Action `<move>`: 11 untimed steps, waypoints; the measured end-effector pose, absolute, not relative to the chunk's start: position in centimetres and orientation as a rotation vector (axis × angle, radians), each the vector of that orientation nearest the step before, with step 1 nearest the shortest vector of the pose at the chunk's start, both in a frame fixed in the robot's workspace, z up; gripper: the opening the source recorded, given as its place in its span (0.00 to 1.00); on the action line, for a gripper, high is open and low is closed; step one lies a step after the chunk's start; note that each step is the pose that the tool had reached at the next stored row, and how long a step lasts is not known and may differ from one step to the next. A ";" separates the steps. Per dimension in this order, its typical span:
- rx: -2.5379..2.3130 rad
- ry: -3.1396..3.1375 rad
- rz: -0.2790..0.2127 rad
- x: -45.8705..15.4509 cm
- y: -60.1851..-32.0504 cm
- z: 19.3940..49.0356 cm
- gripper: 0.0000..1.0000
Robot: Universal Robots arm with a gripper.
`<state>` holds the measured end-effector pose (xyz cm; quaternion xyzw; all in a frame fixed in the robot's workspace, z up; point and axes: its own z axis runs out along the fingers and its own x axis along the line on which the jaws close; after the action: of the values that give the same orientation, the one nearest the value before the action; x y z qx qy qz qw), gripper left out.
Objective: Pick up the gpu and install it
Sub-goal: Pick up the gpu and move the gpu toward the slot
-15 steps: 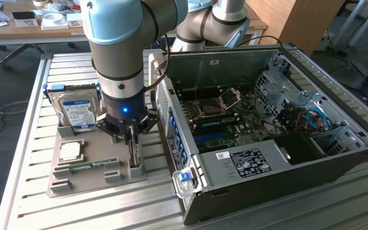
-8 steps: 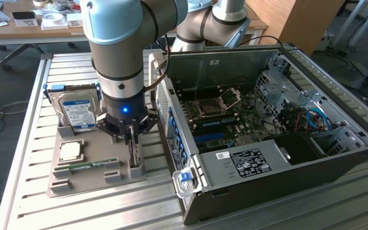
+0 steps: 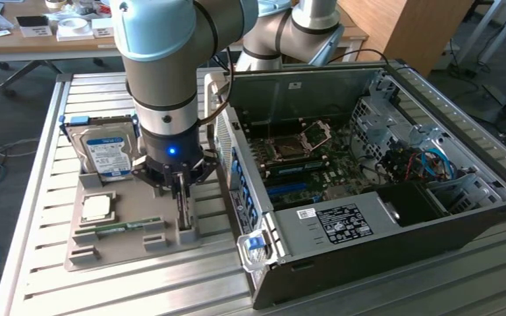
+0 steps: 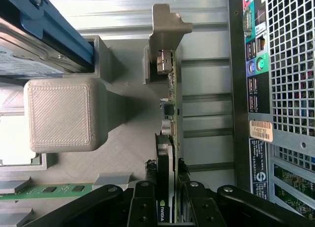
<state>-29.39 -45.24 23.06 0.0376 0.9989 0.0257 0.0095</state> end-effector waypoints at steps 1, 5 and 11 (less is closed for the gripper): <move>0.117 3.119 0.080 -29.4 -45.2 23.1 0.27; 0.117 3.119 0.080 -29.4 -45.2 23.1 0.27; 0.117 3.119 0.080 -29.4 -45.2 23.2 0.27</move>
<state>-29.39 -45.24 23.23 0.0376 0.9989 0.0257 0.0095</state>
